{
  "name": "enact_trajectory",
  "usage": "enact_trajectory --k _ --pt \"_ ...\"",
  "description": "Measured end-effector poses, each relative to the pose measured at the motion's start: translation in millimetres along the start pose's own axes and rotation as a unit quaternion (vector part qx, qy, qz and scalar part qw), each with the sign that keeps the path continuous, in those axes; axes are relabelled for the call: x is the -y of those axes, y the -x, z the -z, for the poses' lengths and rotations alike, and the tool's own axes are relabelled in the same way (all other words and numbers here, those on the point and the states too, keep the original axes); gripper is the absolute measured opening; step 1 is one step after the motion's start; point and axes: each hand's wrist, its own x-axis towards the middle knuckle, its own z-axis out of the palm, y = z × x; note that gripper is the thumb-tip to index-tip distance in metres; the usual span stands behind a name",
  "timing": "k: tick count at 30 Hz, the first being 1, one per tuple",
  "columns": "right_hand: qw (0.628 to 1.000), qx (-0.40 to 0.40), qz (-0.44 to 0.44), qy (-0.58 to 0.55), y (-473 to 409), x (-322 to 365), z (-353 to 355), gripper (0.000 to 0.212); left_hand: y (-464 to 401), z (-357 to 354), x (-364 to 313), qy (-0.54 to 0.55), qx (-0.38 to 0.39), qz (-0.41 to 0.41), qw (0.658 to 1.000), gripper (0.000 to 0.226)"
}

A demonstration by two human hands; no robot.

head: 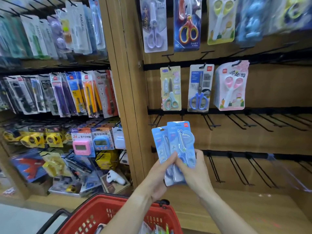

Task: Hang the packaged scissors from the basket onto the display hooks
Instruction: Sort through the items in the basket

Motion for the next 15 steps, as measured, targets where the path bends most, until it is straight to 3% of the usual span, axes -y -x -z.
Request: enact_trajectory --k 5,10,15 --pt "0.997 -0.036 0.037 -0.051 3.2 7.8 24.4 0.021 -15.1 -19.7 -1.8 -0.095 0.007 -0.024 0.995 0.046" --pt "0.986 -0.136 0.048 -0.079 -5.0 21.0 65.3 0.035 -35.1 -45.4 -5.8 -0.08 0.027 -0.034 0.996 0.039" --pt "0.982 -0.162 0.069 -0.068 -22.8 38.0 109.9 0.041 -56.0 -84.5 -15.8 -0.08 0.017 -0.067 0.994 0.04"
